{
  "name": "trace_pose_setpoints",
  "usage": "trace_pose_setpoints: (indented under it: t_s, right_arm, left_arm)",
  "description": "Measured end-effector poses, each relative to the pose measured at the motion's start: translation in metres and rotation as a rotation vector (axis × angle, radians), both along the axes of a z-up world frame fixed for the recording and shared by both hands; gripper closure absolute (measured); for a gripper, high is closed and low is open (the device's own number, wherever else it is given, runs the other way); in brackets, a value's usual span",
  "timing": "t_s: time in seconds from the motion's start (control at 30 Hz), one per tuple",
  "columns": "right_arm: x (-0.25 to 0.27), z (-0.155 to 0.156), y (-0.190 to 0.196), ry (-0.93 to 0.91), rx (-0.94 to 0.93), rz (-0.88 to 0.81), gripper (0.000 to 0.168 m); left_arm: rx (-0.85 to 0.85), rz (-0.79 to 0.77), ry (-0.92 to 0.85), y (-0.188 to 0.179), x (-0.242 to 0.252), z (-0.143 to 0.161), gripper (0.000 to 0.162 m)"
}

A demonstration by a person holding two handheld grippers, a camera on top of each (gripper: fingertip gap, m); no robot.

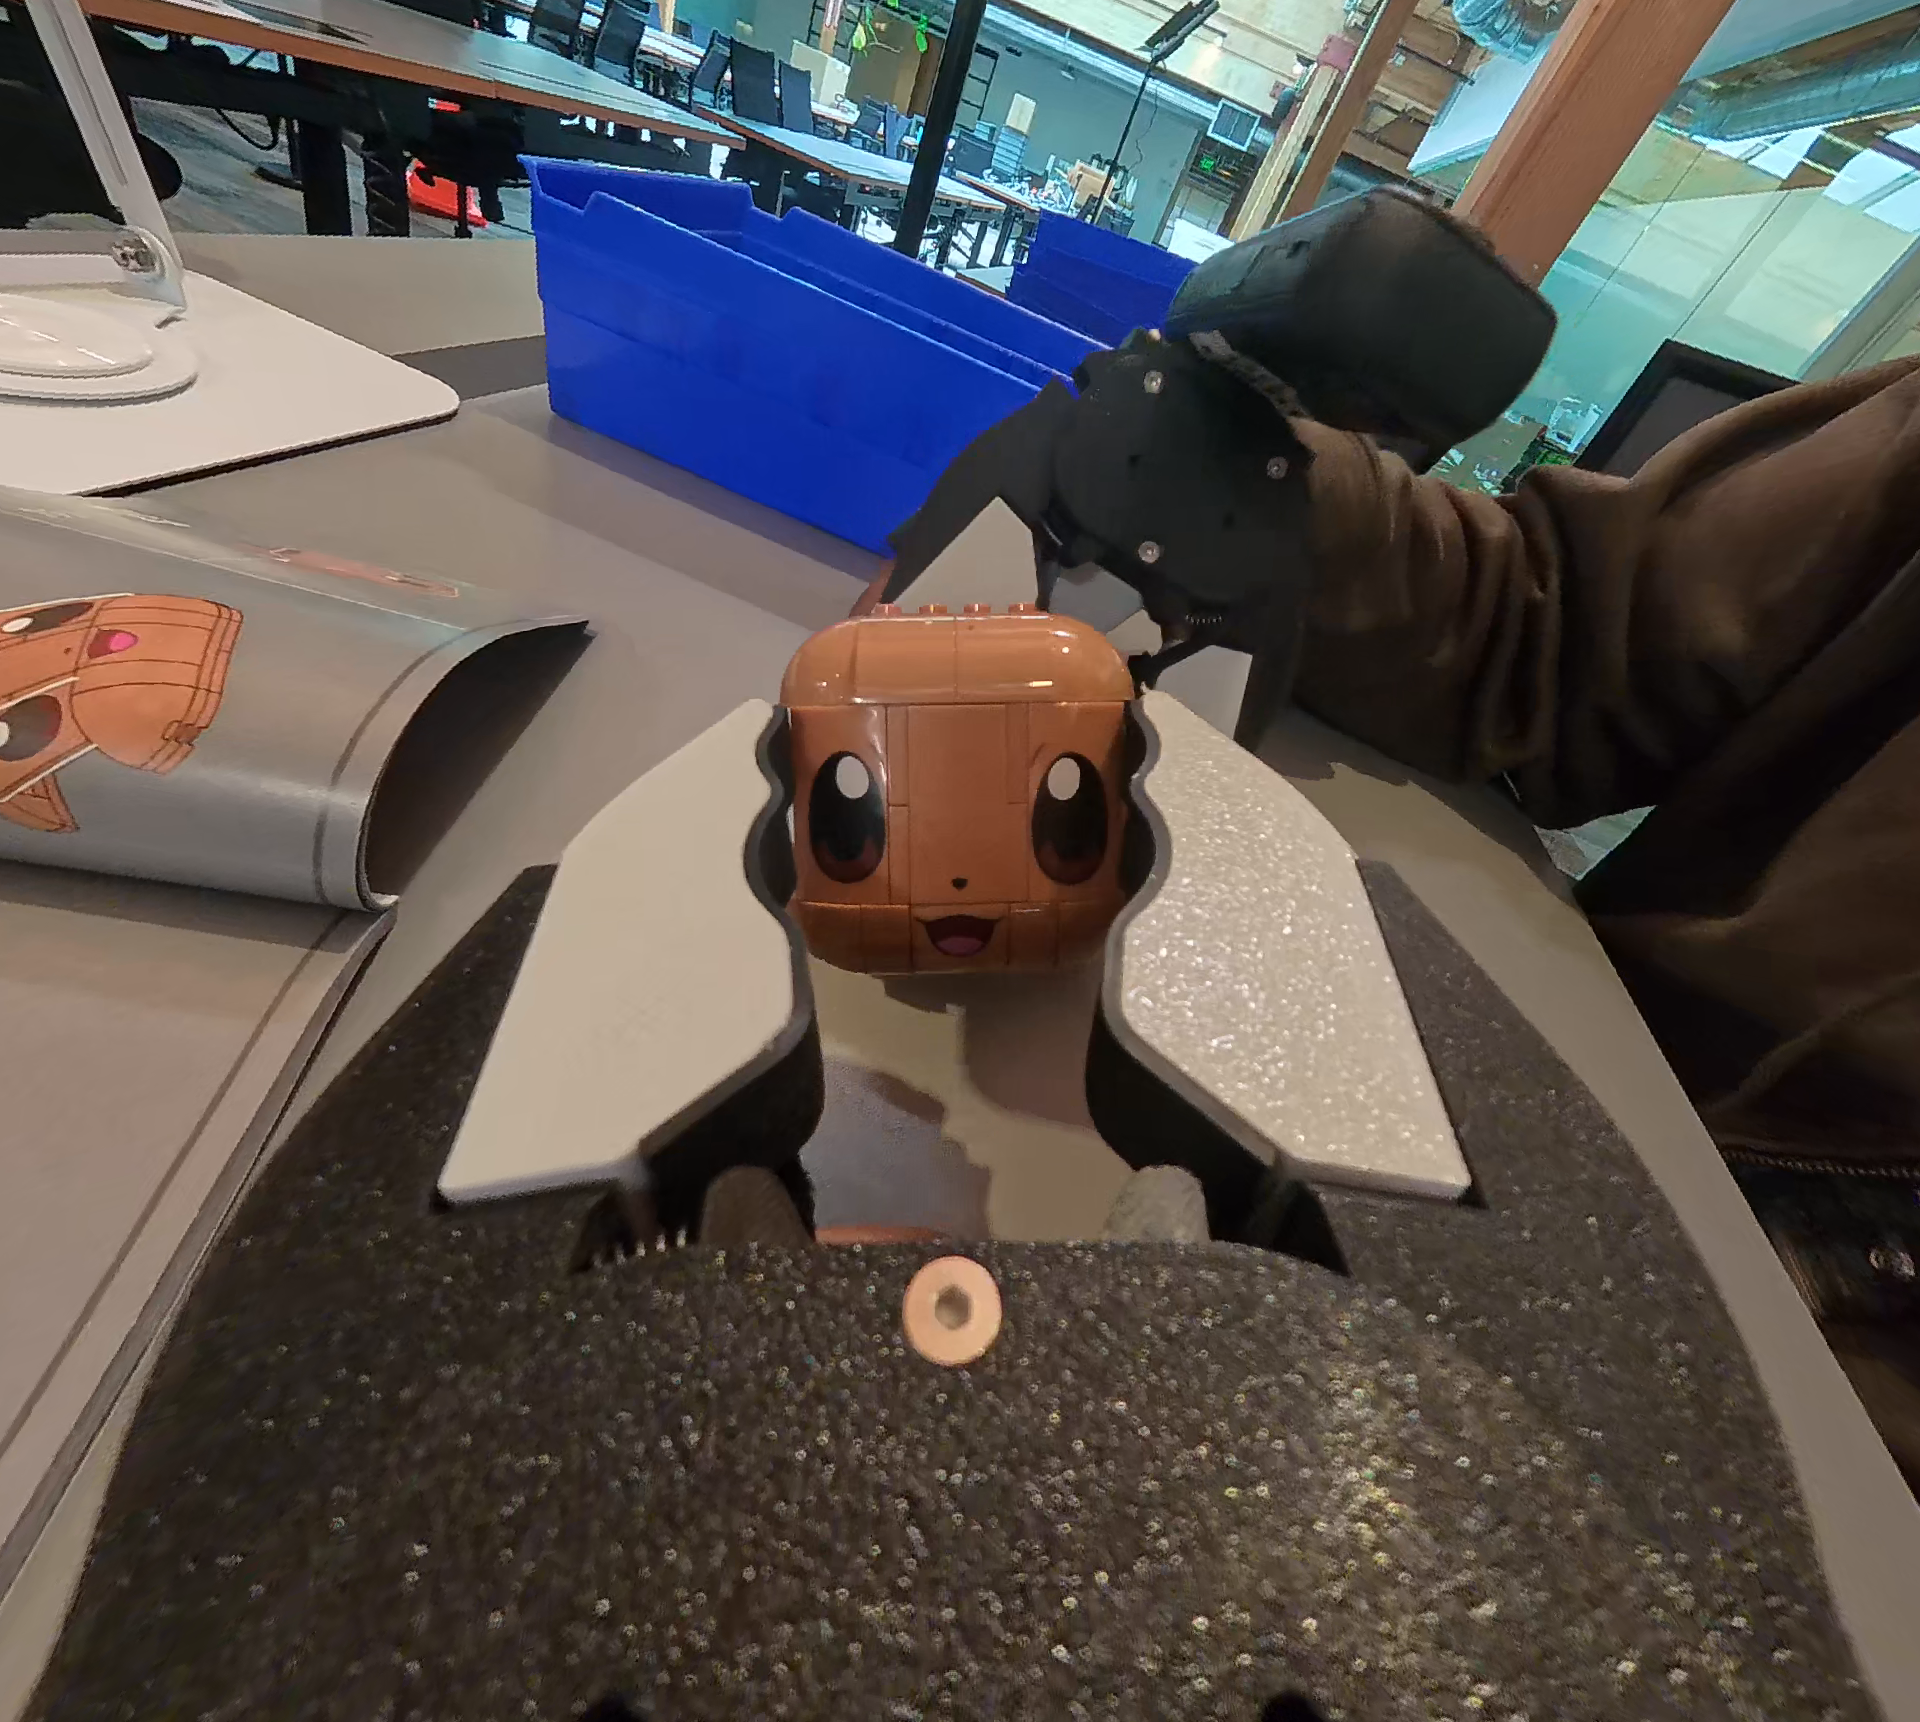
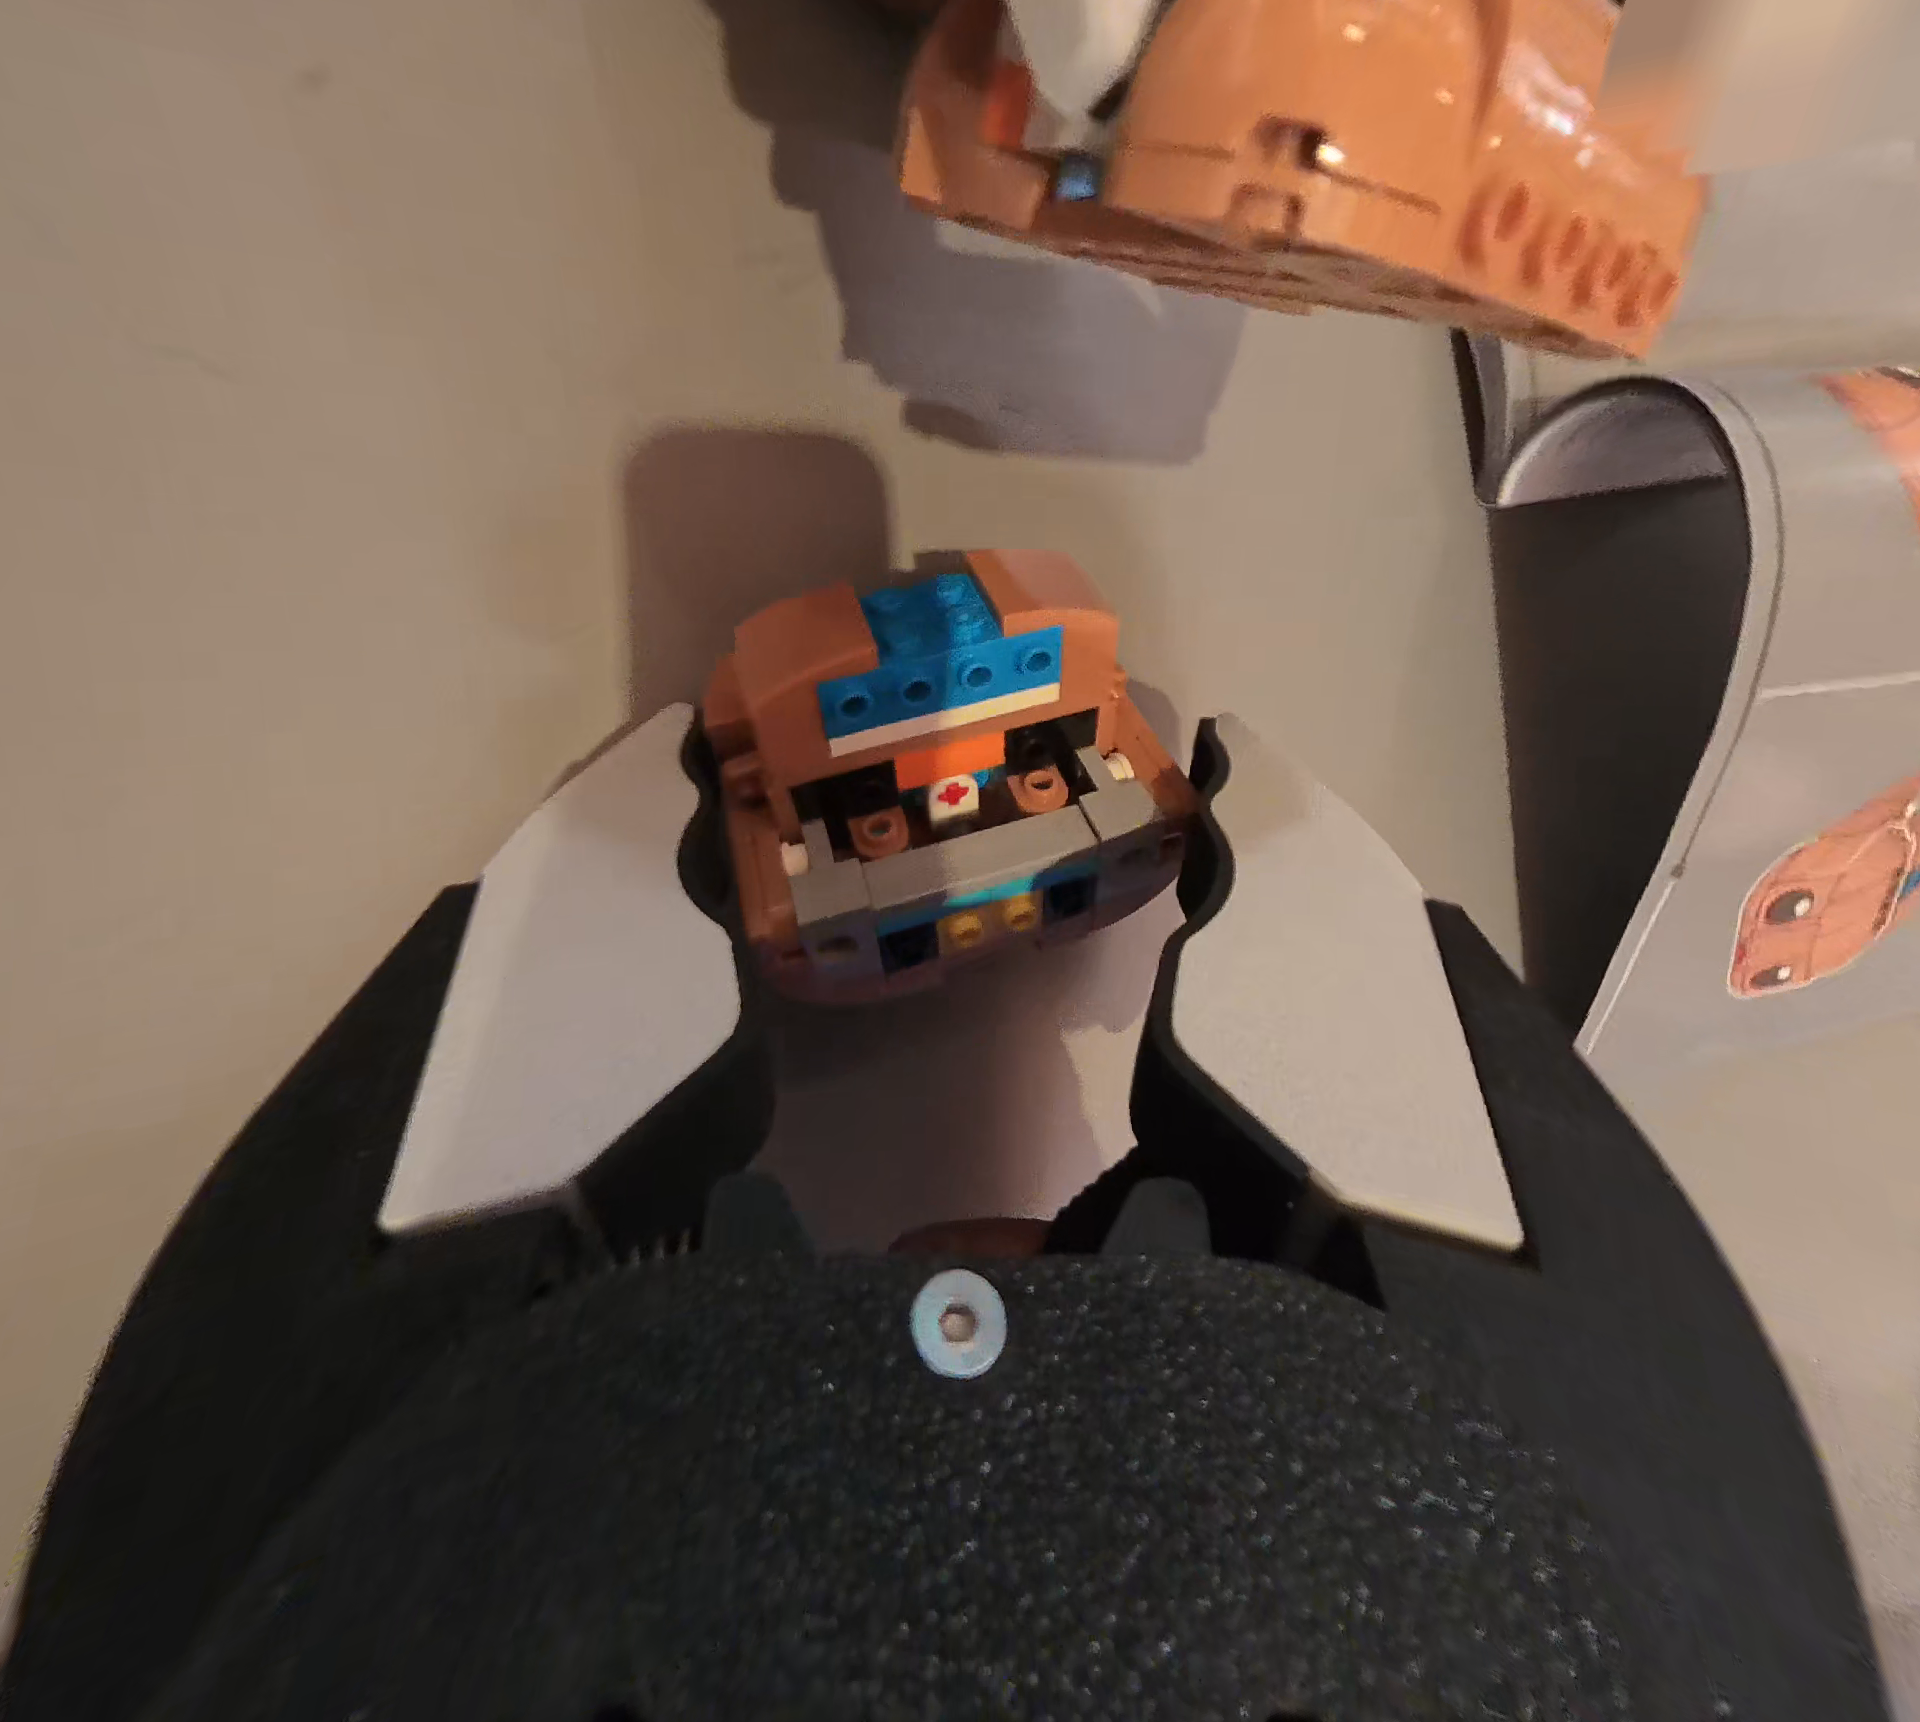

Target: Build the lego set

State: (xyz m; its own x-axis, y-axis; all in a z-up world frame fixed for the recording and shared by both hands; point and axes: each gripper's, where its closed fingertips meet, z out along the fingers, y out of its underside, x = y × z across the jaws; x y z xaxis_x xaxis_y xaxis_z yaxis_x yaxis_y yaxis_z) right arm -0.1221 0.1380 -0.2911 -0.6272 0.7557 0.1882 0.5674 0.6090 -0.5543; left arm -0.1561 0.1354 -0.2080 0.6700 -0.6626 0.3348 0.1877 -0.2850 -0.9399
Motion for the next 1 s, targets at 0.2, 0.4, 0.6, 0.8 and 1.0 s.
trace_pose_setpoints:
  t_s: [0.2,0.4,0.6,0.8,1.0]
  right_arm:
    - [-0.003,0.005,0.007,0.112,-0.14,-0.203,0.083]
    - [-0.005,0.03,0.009,0.265,-0.399,-0.339,0.083]
    - [-0.011,0.075,-0.001,0.456,-0.821,-0.345,0.083]
    - [-0.017,0.094,-0.014,0.499,-1.057,-0.347,0.083]
    - [-0.02,0.105,-0.018,0.541,-1.216,-0.369,0.083]
  left_arm:
    - [0.014,-0.011,-0.007,-0.001,0.004,0.002,0.101]
    - [0.038,-0.015,-0.081,-0.002,0.005,0.012,0.101]
    - [0.1,-0.016,-0.159,-0.006,0.006,0.029,0.101]
    - [0.155,-0.013,-0.201,-0.01,0.016,0.045,0.102]
    - [0.167,0.029,-0.15,-0.01,0.024,0.051,0.101]
